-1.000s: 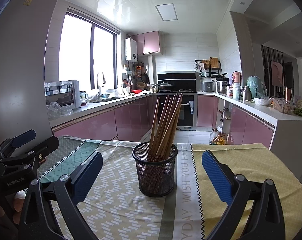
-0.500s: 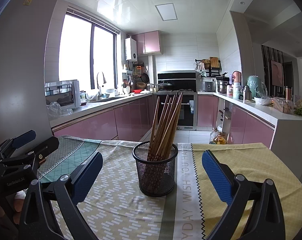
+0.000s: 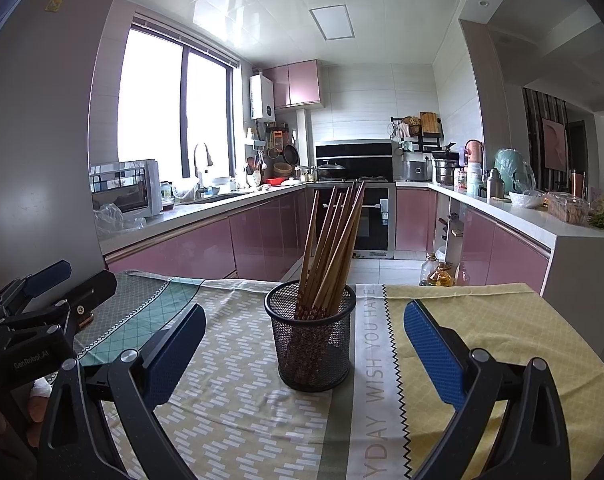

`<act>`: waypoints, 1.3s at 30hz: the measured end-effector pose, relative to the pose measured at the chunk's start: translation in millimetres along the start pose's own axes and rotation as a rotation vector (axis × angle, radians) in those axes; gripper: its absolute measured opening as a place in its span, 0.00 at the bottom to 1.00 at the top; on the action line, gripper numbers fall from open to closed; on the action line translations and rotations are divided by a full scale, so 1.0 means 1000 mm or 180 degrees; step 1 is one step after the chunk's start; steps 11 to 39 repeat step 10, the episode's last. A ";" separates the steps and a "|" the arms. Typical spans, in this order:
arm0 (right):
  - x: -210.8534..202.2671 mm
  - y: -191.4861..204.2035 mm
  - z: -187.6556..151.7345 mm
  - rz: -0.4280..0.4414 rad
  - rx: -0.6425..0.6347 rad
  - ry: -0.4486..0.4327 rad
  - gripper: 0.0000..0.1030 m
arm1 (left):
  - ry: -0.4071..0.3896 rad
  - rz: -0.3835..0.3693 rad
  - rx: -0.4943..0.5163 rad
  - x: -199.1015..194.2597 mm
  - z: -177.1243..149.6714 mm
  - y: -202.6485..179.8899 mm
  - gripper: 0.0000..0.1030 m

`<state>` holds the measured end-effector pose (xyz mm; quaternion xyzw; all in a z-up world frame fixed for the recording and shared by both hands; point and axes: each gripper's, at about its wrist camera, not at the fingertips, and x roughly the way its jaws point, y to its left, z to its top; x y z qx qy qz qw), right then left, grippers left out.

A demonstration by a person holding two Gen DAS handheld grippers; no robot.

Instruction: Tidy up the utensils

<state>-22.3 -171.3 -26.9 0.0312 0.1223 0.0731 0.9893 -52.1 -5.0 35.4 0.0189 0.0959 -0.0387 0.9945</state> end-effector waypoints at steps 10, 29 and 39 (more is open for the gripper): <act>0.036 -0.054 -0.007 -0.0398 0.0066 0.0670 0.93 | 0.0452 0.0015 -0.0007 0.027 -0.009 0.003 0.94; 0.036 -0.054 -0.007 -0.0398 0.0066 0.0670 0.93 | 0.0452 0.0015 -0.0007 0.027 -0.009 0.003 0.94; 0.036 -0.054 -0.007 -0.0398 0.0066 0.0670 0.93 | 0.0452 0.0015 -0.0007 0.027 -0.009 0.003 0.94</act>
